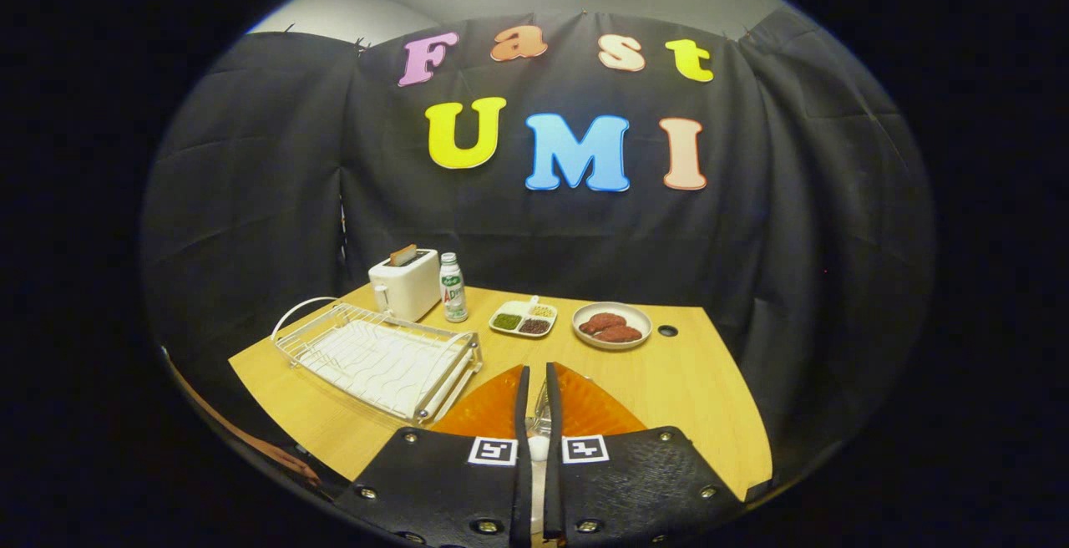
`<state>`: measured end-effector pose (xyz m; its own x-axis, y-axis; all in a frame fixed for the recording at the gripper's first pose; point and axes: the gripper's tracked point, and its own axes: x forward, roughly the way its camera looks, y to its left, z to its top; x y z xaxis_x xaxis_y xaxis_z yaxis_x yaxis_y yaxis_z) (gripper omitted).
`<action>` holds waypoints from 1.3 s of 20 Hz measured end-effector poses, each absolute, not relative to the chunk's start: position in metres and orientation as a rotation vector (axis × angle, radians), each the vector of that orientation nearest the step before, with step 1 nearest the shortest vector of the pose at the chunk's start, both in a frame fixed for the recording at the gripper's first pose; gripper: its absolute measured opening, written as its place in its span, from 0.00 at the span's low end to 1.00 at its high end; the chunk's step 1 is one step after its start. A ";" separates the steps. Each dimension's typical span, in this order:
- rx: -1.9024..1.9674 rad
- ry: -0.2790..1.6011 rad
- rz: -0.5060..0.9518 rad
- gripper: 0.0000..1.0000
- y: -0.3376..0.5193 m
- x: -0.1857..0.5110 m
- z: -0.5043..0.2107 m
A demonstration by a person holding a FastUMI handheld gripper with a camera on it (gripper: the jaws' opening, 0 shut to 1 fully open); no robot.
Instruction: Take the plate from the dish rack, then take the spoon from the basket and place it into the plate.
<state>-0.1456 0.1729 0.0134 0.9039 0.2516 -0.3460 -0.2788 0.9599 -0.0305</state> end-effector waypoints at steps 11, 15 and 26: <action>-0.140 0.533 0.418 0.05 0.223 -0.160 -0.057; -0.164 0.572 0.452 0.06 0.232 -0.157 -0.072; -0.213 0.621 0.525 0.11 0.246 -0.151 -0.094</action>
<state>-0.1507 0.2462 -0.0938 0.6884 0.4032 -0.6029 -0.5279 0.8486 -0.0353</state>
